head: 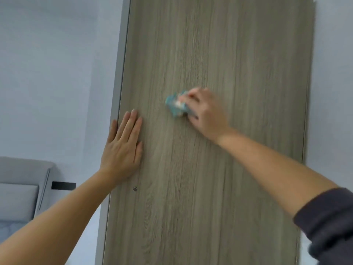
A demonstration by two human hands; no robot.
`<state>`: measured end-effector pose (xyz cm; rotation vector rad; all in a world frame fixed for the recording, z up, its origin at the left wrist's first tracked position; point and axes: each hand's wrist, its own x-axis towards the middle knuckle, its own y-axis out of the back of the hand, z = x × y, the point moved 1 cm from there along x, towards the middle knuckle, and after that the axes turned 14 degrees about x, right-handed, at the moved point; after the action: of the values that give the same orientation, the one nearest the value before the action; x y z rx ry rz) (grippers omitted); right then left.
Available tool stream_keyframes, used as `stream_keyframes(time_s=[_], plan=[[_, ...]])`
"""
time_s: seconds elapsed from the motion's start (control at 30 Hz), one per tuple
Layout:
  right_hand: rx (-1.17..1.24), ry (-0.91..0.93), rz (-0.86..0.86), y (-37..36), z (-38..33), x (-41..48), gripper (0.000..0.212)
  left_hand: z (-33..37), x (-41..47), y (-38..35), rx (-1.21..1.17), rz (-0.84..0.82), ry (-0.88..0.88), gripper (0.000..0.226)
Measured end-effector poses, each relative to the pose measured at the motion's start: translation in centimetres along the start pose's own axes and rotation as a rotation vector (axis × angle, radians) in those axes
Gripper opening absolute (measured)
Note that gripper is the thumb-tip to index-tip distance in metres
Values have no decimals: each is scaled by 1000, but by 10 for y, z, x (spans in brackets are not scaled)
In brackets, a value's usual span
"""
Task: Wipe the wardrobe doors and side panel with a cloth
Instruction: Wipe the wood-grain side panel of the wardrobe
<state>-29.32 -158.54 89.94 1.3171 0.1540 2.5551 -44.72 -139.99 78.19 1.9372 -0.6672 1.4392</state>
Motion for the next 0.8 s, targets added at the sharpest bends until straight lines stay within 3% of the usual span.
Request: stream_keyframes(time_s=[0.07,0.1,0.23,0.3,0.37,0.5,0.6,0.67,0.8], plan=[[-6,-216,68,1,5,20,42,1,0,0,-5,-5,-1,63],[19,-185,49,-5,-6,18,41,-1,0,0,-8,-4,-2,62],[179,544,-409,-33,-65,-45,17,0,-1,0,-20,10,-6,62],[173,648,-505,-30,-50,-33,19,-2,-1,1,-22,14,-4,62],[91,533,-342,-20,-15,1,22,-2,-1,0,-22,12,-17,61],[-116,-45,128,8,53,61,40,-2,-1,-1,0,14,-20,61],[-120,-328,284,-1,46,71,43,-3,1,-1,-6,12,-18,61],[-50,-212,169,-14,23,58,46,-4,0,-2,-35,4,2,61],[55,335,-236,-26,-26,-9,44,-6,1,-1,-74,6,26,62]])
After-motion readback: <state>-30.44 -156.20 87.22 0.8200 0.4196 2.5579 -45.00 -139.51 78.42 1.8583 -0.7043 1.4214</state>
